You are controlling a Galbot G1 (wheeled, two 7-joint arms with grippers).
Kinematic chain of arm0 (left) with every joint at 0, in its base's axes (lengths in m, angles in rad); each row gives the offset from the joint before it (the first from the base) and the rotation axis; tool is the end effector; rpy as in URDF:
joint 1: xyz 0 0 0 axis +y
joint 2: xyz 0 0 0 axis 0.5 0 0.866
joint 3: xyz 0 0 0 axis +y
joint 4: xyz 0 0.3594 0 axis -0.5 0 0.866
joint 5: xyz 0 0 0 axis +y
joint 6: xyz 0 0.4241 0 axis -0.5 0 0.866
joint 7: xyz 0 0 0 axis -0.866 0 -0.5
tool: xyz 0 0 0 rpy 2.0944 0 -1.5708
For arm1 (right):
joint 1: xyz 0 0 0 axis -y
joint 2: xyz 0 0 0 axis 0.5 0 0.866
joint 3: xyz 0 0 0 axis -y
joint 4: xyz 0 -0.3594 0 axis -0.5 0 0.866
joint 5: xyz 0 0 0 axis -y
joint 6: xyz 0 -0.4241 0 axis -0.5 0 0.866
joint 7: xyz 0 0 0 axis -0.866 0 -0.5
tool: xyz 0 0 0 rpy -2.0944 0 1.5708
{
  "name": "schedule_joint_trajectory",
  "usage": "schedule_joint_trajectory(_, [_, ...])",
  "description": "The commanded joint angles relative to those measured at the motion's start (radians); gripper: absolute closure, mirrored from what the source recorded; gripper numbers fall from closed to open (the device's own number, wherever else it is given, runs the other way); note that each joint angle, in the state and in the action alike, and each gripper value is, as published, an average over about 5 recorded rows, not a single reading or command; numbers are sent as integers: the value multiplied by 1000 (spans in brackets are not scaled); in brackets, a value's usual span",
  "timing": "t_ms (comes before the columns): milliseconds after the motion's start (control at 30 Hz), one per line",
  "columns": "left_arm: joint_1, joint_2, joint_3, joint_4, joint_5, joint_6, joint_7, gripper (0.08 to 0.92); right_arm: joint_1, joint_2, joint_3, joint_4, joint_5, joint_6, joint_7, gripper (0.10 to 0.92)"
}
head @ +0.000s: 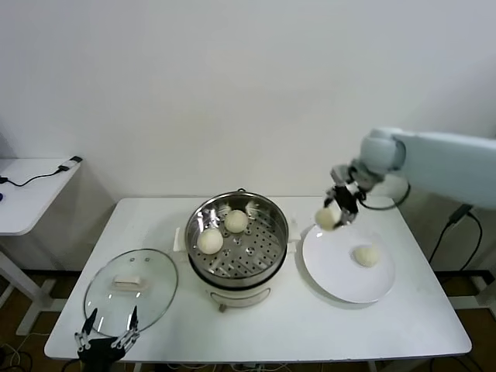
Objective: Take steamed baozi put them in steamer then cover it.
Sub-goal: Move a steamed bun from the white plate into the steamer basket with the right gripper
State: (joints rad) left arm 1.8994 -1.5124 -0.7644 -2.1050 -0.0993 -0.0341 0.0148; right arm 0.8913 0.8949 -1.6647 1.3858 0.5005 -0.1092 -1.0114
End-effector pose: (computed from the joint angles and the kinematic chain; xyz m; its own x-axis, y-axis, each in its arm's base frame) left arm 0.1294 0.0953 -0.3578 -0.9537 -0.1580 0.2559 -0.1310 0.9842 0.1195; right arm 0.6036 -0.0085 -0.0261 -0.1808 -0.1813 0.9667 -0.8963 -0.3744 -0.2378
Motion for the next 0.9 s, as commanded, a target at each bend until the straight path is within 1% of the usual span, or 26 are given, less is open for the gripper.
schedule_joint_trajectory(33, [-1, 2, 1, 0, 1, 1, 1, 177, 298, 295, 72, 232, 2, 332, -73, 381])
schedule_joint_trajectory(167, [-1, 1, 4, -5, 5, 3, 2, 177, 187, 398, 68, 296, -192, 434, -35, 380])
schedule_joint_trajectory(233, [0, 0, 5, -9, 6, 5, 3, 177, 109, 428, 61, 286, -308, 472, -15, 380])
schedule_joint_trajectory(333, [1, 1, 3, -15, 7, 7, 4, 177, 8, 453, 54, 245, -444, 511, 22, 380])
schedule_joint_trajectory(433, [2, 0, 2, -18, 6, 8, 3, 177, -60, 472, 46, 203, -531, 518, 65, 381])
schedule_joint_trajectory(600, [6, -4, 0, -21, 4, 7, 3, 177, -150, 502, 51, 142, -605, 493, 114, 381])
schedule_joint_trajectory(900, [10, -6, -3, -24, 0, 4, 1, 177, -207, 533, 59, 68, -614, 466, 132, 380])
